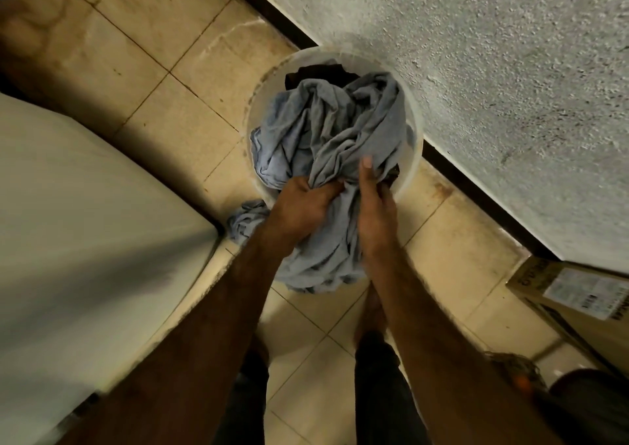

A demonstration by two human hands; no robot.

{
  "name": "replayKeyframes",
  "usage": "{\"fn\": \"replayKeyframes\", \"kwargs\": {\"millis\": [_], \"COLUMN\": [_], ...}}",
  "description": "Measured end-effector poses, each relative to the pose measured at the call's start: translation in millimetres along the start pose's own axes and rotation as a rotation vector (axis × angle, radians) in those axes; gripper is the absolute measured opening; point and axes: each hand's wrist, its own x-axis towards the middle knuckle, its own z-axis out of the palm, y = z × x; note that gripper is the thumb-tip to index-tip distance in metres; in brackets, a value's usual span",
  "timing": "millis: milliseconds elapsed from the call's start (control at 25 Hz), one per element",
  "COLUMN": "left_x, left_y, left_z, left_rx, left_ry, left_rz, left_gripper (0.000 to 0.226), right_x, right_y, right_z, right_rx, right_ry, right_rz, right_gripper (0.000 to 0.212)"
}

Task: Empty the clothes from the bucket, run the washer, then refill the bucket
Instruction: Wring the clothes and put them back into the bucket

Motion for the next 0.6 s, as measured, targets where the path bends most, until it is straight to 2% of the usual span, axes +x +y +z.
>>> {"fn": "replayKeyframes", "kwargs": {"millis": [80, 160, 240, 320, 440, 480, 520, 600], "left_x": [12, 24, 31, 32, 21, 13, 3, -12], "left_y": [4, 6, 6, 3, -8, -14, -19, -29], "left_z": [3, 4, 5, 6, 2, 2, 0, -7], "left_rx": [-0.057, -0.093, -0.066, -0.082, -0.347, -0.450, -0.458, -0.261], "left_ry": [0.040, 0.068, 0.047, 0.031, -0.131, -0.191, -0.214, -0.217], "left_rz": [-0.033, -0.076, -0.102, -0.099, -0.051, -0.052, -0.075, -0.177], "left_gripper": [0.021, 0.025, 0.027, 0.034, 0.051, 0.049, 0.046, 0.059], "right_x": [-20, -34, -40, -41, -28, -18, -6, 21], "right_y": [19, 38, 46, 41, 9, -4, -14, -30], "right_z": [-6, -10, -10, -8, 0, 3, 6, 11], "right_rx": [-0.057, -0.162, -0.191, -0.164, -0.060, -0.003, 0.049, 0.095], "right_ry": [-0.172, -0.222, -0.185, -0.134, -0.053, -0.012, 0.038, 0.120], "right_rz": [0.076, 0.055, -0.026, -0.097, -0.060, -0.019, 0.023, 0.102], "right_gripper": [0.088, 0.084, 0.062, 0.056, 0.031, 0.029, 0.033, 0.045]}}
